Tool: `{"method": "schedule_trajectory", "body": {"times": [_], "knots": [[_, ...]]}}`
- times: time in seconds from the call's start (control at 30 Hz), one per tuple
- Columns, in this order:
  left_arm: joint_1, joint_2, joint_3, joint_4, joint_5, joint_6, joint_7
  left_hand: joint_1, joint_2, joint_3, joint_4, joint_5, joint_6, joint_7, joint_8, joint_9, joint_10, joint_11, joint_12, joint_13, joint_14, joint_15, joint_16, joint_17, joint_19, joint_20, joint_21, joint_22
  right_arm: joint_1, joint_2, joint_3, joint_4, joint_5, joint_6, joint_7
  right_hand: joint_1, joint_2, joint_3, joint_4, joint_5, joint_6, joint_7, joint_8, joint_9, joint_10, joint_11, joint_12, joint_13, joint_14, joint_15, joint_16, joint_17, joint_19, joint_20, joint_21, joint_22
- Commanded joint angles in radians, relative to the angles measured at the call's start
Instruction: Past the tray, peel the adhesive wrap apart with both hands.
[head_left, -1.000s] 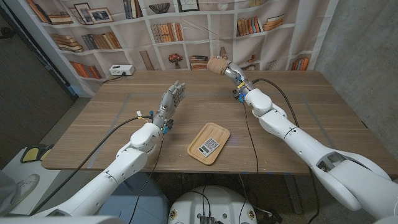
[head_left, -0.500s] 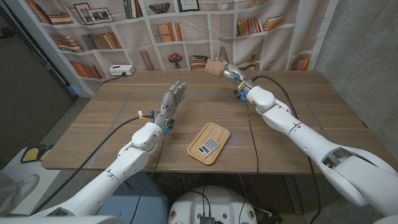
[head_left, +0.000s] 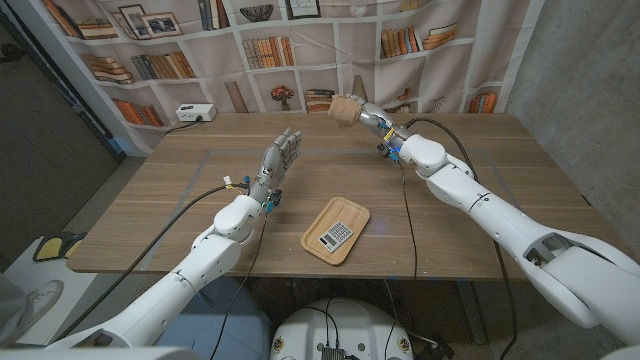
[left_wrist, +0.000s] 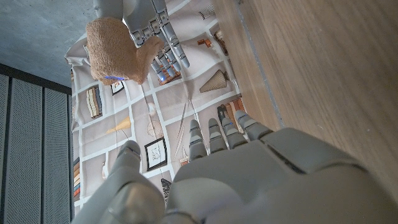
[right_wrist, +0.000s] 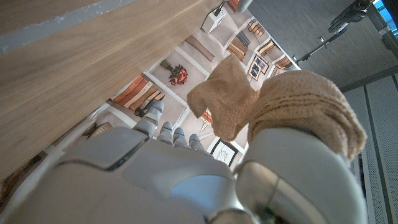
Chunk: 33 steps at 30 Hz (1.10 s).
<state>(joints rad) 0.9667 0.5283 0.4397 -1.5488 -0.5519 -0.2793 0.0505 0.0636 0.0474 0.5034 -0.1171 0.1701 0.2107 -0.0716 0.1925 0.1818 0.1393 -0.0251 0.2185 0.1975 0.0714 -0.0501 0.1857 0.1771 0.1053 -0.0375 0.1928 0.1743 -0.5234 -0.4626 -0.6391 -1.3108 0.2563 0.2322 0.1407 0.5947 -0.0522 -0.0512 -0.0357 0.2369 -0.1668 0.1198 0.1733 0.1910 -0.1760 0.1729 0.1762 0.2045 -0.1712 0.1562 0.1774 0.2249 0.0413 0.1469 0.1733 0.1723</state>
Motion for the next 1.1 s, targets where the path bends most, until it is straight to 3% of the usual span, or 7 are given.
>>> {"method": "schedule_trajectory", "body": {"times": [0.03, 0.17, 0.37, 0.47, 0.67, 0.93, 1.1], "knots": [[-0.013, -0.003, 0.003, 0.011, 0.006, -0.004, -0.006, -0.002, -0.002, 0.004, -0.002, 0.004, 0.011, -0.002, -0.003, 0.002, 0.009, -0.001, 0.000, 0.005, 0.003, 0.004, 0.000, 0.002, -0.002, 0.007, 0.002, 0.002, 0.004, -0.012, 0.002, -0.012, 0.032, -0.002, 0.055, -0.014, 0.005, -0.010, 0.001, -0.001, -0.100, 0.027, 0.007, 0.003, -0.052, 0.010, 0.012, 0.002, -0.085, 0.005, 0.011, 0.001, -0.008, 0.000, 0.005, -0.001], [-0.018, -0.005, 0.002, 0.017, -0.006, -0.006, -0.020, 0.003, 0.005, 0.008, -0.002, 0.005, 0.010, -0.001, -0.003, 0.002, 0.009, 0.004, 0.000, 0.005, 0.002, 0.005, -0.001, 0.001, -0.002, 0.009, 0.002, 0.002, 0.000, -0.010, 0.004, -0.018, 0.039, -0.002, 0.059, -0.014, 0.011, -0.008, 0.002, 0.000, -0.081, 0.025, 0.017, 0.003, -0.039, 0.004, 0.020, 0.002, -0.074, -0.002, 0.018, 0.000, 0.001, -0.005, 0.011, -0.001], [-0.026, -0.002, 0.003, 0.018, 0.002, -0.009, -0.024, 0.060, 0.060, 0.052, -0.022, 0.024, 0.010, 0.001, -0.001, 0.002, 0.011, 0.002, 0.000, 0.004, 0.001, 0.009, -0.002, -0.002, -0.002, 0.015, 0.001, 0.000, -0.003, -0.006, 0.004, -0.023, 0.053, -0.003, 0.071, -0.016, 0.016, -0.008, 0.003, 0.000, -0.076, 0.026, 0.020, 0.002, -0.030, 0.002, 0.025, 0.002, -0.068, -0.005, 0.022, 0.000, 0.007, -0.008, 0.014, -0.001], [-0.033, 0.007, 0.009, 0.013, 0.031, -0.008, -0.015, 0.109, 0.083, 0.082, -0.042, 0.029, 0.047, -0.037, 0.011, 0.002, 0.014, 0.005, 0.001, 0.004, 0.001, 0.006, -0.003, -0.004, -0.003, 0.020, 0.001, 0.000, -0.003, 0.005, 0.009, -0.004, 0.086, 0.024, 0.106, -0.018, 0.018, -0.008, 0.004, 0.000, -0.072, 0.026, 0.021, 0.002, -0.026, 0.003, 0.027, 0.001, -0.064, -0.005, 0.024, 0.000, 0.009, -0.008, 0.015, -0.001], [-0.044, 0.000, 0.017, 0.019, 0.031, -0.011, -0.029, 0.143, 0.072, 0.091, -0.052, 0.020, 0.131, -0.072, 0.031, 0.003, 0.034, -0.010, 0.008, 0.004, 0.004, -0.009, -0.003, -0.005, 0.002, 0.010, 0.002, 0.000, 0.001, -0.011, -0.001, -0.036, 0.056, 0.016, 0.102, -0.021, 0.020, -0.009, 0.006, -0.001, -0.065, 0.027, 0.024, 0.002, -0.022, 0.003, 0.029, 0.001, -0.060, -0.005, 0.026, -0.001, 0.011, -0.007, 0.016, -0.001], [-0.057, 0.004, 0.028, 0.021, 0.082, -0.026, -0.013, 0.158, 0.058, 0.089, -0.054, 0.012, 0.168, -0.081, 0.033, 0.002, 0.074, -0.032, 0.022, 0.005, 0.010, -0.028, -0.002, -0.005, 0.006, 0.004, 0.003, 0.000, 0.003, -0.006, 0.003, -0.033, 0.090, 0.006, 0.134, -0.024, 0.024, -0.009, 0.008, -0.001, -0.064, 0.026, 0.024, 0.002, -0.017, 0.006, 0.031, 0.001, -0.056, -0.004, 0.028, -0.001, 0.017, -0.005, 0.018, -0.001], [-0.060, 0.005, 0.034, 0.021, 0.141, -0.045, 0.022, 0.190, 0.081, 0.105, -0.054, 0.009, 0.173, -0.100, 0.023, 0.002, 0.103, -0.057, 0.030, 0.004, 0.022, -0.049, 0.000, -0.006, 0.015, -0.001, 0.006, 0.000, 0.009, 0.001, 0.003, -0.018, 0.110, 0.006, 0.156, -0.023, 0.026, -0.008, 0.008, -0.001, -0.063, 0.027, 0.024, 0.002, -0.016, 0.008, 0.031, 0.001, -0.056, -0.002, 0.028, -0.002, 0.018, -0.004, 0.018, -0.001]]}}
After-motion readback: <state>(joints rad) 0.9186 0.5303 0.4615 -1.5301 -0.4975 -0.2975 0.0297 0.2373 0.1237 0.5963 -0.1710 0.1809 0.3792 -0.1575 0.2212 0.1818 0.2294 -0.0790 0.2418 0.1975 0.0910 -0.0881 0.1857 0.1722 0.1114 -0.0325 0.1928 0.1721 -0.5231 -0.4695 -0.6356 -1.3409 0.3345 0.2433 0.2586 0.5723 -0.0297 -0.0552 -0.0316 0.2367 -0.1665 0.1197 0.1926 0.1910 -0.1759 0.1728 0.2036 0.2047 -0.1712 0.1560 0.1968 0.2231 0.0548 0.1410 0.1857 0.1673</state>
